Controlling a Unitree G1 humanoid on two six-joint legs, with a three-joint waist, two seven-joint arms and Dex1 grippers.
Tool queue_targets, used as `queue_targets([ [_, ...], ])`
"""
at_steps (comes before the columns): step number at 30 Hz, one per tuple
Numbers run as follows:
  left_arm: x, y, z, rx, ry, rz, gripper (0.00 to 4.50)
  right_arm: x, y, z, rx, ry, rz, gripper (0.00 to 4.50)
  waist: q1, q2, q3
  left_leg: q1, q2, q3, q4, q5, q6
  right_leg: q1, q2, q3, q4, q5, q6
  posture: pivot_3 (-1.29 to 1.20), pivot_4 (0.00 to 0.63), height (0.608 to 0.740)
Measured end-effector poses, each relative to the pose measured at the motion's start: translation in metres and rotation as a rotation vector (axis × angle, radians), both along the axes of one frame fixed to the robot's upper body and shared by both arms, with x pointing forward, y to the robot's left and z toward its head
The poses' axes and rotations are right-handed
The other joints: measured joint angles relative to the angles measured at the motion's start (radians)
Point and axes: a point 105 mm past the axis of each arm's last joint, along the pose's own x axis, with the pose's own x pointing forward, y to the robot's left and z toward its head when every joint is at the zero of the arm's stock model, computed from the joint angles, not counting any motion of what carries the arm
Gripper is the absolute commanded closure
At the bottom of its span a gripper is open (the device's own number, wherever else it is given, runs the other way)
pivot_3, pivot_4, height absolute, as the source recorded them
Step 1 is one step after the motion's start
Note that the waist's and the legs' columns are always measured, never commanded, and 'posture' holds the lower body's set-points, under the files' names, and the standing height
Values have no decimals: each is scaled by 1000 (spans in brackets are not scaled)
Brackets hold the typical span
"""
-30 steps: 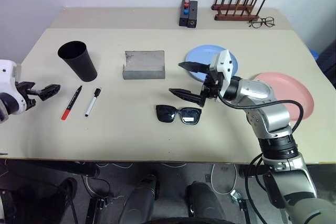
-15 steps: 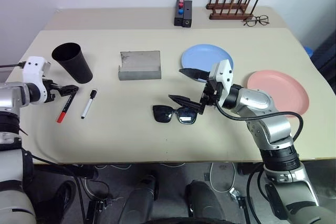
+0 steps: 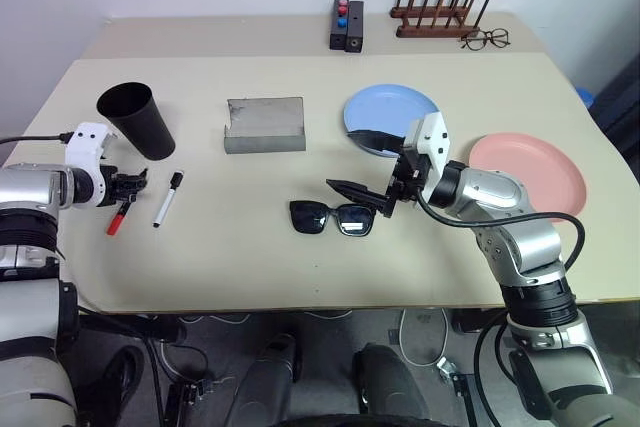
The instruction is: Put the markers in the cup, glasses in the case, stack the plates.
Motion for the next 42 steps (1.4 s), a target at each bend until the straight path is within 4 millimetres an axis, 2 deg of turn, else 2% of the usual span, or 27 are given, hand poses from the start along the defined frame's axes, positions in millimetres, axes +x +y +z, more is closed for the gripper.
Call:
queue_targets([
  [6,-20,2,-1,6,57,-22,4482,0,0,0,-2,-2,5,0,-4,0,0,0,0,0,0,0,0,0,0,0,0,0,0,0,150,738],
  [9,-42,4,0,26,100,-50,4482,1,0,1,-3,-5,5,0,-11,0,0,0,0,0,-1,0,0,-1,0,1,0,0,0,0,150,738],
  [12,-54,-6,14,39,59,-122,4482,1,-1,2,-5,-7,5,0,-7,0,0,0,1,0,0,0,0,-1,0,1,0,0,-1,0,150,738],
  [15,-52,-19,46,5,-101,-184,4482,1,0,3,-5,-13,13,0,5,0,0,0,1,-1,0,0,0,0,-1,1,0,0,-1,0,150,738],
  [21,-38,-54,130,-87,-646,-351,4482,3,0,2,12,20,43,0,10,0,0,0,1,-1,1,0,0,0,-1,-1,-1,1,-1,0,150,738],
  [24,-33,-62,164,-116,-831,-374,4482,2,2,10,41,35,77,0,4,0,0,0,0,0,1,0,0,0,-1,-1,-1,1,-1,0,150,738],
  [27,-30,-60,198,-114,-1027,-359,4482,2,1,17,74,46,83,0,-1,-1,0,0,1,0,0,0,0,1,0,-1,-1,1,-1,0,150,738],
  [29,-27,-56,209,-89,-1118,-343,4482,3,0,17,84,49,78,0,0,-1,0,0,1,0,0,0,0,2,0,-1,0,1,-1,0,150,738],
  [34,-12,-28,243,45,-1387,-176,4482,5,4,17,112,47,76,0,2,-1,0,0,0,0,2,0,0,2,0,-2,0,2,1,0,150,738],
  [37,-6,-17,246,63,-1448,-106,4482,6,5,18,118,43,70,0,1,-1,0,0,-1,0,2,1,0,2,0,-2,0,2,1,0,150,738],
  [40,3,-9,228,48,-1417,-80,4482,6,5,19,118,38,64,0,-1,-1,0,0,-1,0,2,1,0,3,0,-2,0,2,2,0,150,738],
  [42,10,-8,212,-22,-1386,-74,4482,6,4,19,117,31,58,0,-1,-1,0,0,0,0,2,1,0,3,2,-2,0,2,2,0,150,738],
])
